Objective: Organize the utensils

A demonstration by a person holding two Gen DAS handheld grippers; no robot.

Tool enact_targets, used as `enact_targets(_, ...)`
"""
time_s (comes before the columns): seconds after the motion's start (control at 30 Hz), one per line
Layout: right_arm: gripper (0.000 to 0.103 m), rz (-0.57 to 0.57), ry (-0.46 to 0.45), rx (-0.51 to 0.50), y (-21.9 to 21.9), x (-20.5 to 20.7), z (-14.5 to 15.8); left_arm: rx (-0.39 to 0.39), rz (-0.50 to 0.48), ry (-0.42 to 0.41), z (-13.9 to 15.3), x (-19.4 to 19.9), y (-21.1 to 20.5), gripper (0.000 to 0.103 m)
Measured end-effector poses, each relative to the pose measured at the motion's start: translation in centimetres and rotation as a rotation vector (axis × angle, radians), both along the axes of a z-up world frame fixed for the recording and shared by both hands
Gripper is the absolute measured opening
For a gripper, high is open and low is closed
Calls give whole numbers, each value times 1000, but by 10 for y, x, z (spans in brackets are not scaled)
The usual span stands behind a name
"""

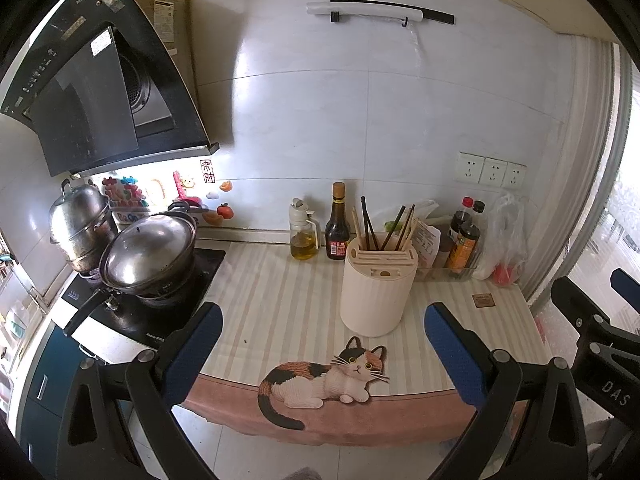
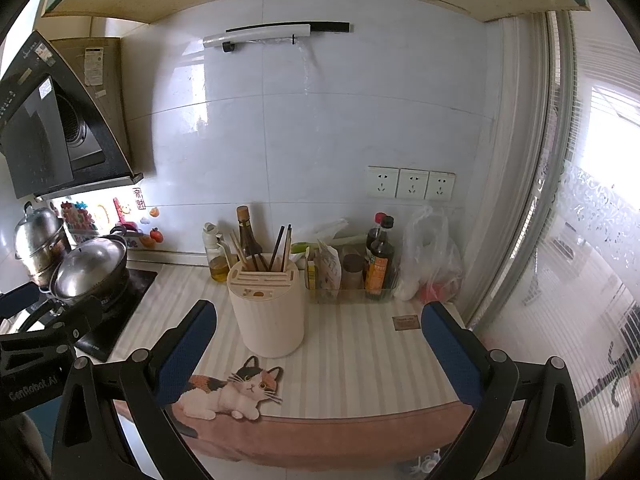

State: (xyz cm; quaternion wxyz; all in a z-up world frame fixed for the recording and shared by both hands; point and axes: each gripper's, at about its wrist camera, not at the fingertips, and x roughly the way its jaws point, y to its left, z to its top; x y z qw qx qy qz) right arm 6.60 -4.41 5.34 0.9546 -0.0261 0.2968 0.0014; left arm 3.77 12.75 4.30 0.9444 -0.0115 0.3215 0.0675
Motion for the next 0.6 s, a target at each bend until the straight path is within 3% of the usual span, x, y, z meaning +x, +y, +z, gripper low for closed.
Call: enact_targets(0.6,103,0,-6,0,1,-3,0,0,-2,-6,0,-7,1,103)
